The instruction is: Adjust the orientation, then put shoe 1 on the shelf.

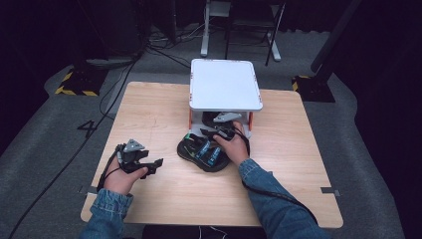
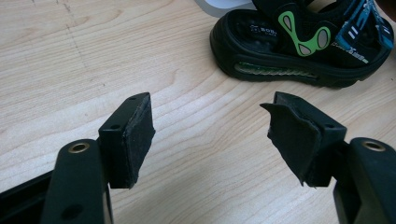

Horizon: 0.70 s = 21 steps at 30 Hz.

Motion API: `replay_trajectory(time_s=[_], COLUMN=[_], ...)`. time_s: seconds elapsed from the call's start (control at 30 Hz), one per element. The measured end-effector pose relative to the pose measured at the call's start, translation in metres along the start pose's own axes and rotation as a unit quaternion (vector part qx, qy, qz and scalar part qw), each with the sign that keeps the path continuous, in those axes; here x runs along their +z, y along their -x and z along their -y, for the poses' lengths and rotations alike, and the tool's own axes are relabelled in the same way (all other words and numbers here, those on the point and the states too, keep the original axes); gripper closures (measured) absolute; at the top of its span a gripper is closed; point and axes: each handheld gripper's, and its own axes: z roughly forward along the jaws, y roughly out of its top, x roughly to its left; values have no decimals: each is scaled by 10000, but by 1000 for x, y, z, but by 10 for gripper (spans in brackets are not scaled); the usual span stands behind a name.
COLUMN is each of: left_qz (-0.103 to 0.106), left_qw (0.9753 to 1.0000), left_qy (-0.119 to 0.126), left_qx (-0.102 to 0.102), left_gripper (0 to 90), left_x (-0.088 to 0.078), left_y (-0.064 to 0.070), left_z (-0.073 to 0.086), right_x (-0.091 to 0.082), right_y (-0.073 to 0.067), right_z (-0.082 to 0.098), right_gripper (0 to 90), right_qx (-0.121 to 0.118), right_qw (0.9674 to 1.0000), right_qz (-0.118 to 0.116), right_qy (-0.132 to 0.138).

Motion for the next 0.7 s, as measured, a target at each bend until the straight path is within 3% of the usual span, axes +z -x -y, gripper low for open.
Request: replay_trajectory(time_s=[0.1,0.17,0.37,0.47,0.53,0.7], left_qz=[5,14,-9,10,10,-24], left_qw=[10000,10000,10000,9999,9999,9999], left_qy=[-6,14,51,22,13,-18], left_qx=[19,39,83,122,123,161], left_gripper=[313,313,313,313,313,312], left_x=[0,0,0,2,3,6], left_y=[1,2,4,5,5,6], left_z=[-1,-2,-6,-8,-9,-10], right_x=[-15,-28,-67,-88,-102,-123], right_y=[1,2,-3,-7,-11,-22], right_z=[1,3,6,4,2,-7], right_gripper=[418,407,385,373,372,324], right_qx=[258,535,632,629,505,235], right_qw=[9996,9985,9978,9978,9986,9996], right_qz=[23,2,38,0,-5,35], right_qy=[148,102,216,231,184,-147])
